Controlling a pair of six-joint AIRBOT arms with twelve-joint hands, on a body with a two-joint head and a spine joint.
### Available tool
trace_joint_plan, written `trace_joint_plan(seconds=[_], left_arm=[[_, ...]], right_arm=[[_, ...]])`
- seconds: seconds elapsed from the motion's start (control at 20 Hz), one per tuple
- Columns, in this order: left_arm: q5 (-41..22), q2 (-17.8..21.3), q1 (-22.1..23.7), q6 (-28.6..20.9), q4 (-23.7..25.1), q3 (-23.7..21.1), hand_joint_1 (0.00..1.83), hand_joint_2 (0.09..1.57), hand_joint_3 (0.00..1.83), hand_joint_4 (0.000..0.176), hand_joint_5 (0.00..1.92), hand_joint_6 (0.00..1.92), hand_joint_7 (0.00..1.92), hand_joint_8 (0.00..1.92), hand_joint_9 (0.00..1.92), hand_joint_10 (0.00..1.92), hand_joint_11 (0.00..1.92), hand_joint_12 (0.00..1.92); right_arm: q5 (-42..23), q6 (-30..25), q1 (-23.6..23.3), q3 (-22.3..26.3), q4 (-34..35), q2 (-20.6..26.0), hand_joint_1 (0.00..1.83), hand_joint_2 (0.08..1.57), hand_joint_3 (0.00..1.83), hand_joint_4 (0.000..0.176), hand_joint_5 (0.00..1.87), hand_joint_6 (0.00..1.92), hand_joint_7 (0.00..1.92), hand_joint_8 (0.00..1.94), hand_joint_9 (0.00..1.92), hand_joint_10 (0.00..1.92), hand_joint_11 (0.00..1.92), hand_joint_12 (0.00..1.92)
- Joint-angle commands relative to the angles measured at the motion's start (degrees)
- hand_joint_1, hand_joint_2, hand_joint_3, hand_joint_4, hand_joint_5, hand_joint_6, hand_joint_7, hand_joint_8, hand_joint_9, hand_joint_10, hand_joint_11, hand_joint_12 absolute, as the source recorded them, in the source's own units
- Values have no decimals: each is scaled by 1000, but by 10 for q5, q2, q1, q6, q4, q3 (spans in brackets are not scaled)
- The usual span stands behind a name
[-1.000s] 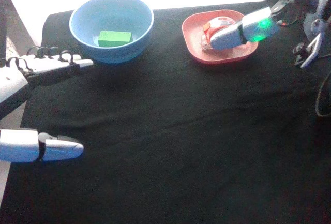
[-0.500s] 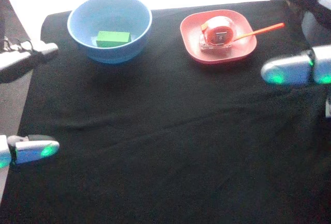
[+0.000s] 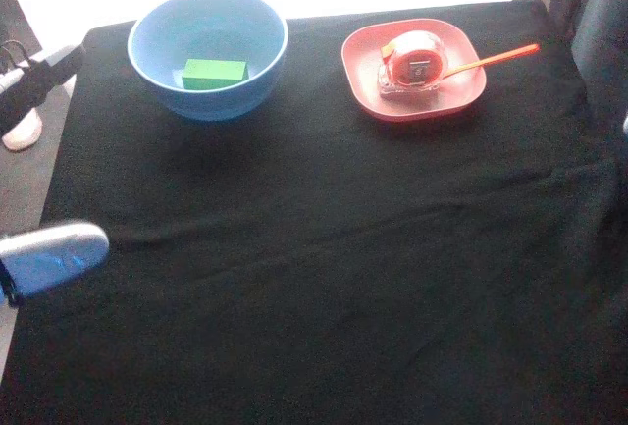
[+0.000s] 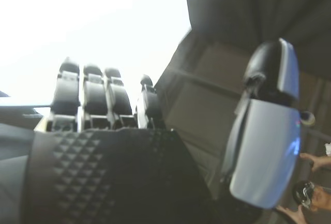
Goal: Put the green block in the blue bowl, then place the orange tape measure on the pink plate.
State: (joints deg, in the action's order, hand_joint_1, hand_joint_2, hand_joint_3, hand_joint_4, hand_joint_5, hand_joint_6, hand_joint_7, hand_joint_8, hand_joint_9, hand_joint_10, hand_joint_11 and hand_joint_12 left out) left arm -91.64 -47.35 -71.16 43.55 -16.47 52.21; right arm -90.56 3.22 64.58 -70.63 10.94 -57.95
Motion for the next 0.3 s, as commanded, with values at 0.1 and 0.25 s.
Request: trace_joint_plan(seconds=[0.1,0.25], left_arm=[[-76,3,41,-1,24,10,52,1276,4,2,23,0,147,2,184,4,44,326],[-76,-3,90,7,58,21,111,1237,0,25,0,0,4,0,62,4,48,151]], right_arm=[[-104,-3,-4,4,18,12,718,889,0,176,0,0,0,0,0,0,0,0],[-104,-3,-4,9,15,17,600,913,3,149,35,12,46,17,13,5,0,0]])
